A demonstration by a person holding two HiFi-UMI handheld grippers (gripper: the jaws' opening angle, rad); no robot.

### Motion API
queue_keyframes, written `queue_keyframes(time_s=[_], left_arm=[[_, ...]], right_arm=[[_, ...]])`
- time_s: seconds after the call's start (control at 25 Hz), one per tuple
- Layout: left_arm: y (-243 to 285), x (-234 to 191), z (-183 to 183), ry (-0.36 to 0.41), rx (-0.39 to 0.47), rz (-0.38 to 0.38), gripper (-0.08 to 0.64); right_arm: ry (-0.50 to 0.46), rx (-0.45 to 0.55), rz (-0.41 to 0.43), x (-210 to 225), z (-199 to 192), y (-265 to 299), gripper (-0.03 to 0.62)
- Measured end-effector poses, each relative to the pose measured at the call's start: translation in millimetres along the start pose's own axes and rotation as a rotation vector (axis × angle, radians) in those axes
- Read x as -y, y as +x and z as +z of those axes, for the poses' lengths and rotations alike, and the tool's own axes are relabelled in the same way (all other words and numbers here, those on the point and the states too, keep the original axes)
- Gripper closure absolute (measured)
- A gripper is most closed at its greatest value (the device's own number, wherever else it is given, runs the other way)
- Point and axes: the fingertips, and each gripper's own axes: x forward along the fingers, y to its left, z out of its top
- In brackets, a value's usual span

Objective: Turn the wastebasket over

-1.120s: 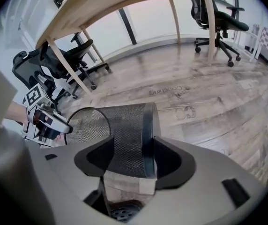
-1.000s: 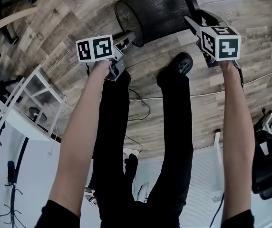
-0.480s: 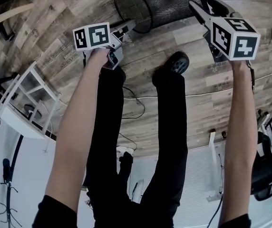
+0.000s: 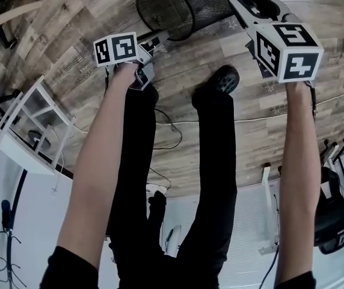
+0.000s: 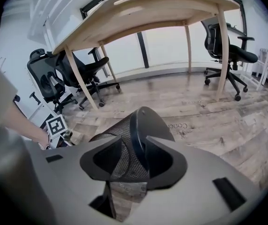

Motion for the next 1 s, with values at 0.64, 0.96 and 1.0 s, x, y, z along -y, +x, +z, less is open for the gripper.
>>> queue_keyframes(time_s=[0.64, 0.96, 1.0], left_arm=[[2, -25, -37, -0.05, -0.003, 0.08, 0.385], [-4, -36, -45, -0.069, -0.036, 0.174, 0.382], [-5, -36, -44, -0.072, -0.034, 0.177, 0.382]], right_arm=[[-0.123, 0.057, 0.026, -41, 19, 9, 0.485], [-0.149, 0.058, 0.064, -58, 18, 5, 0.5], [-0.159, 0.059, 0.069, -63, 18, 5, 0.503]])
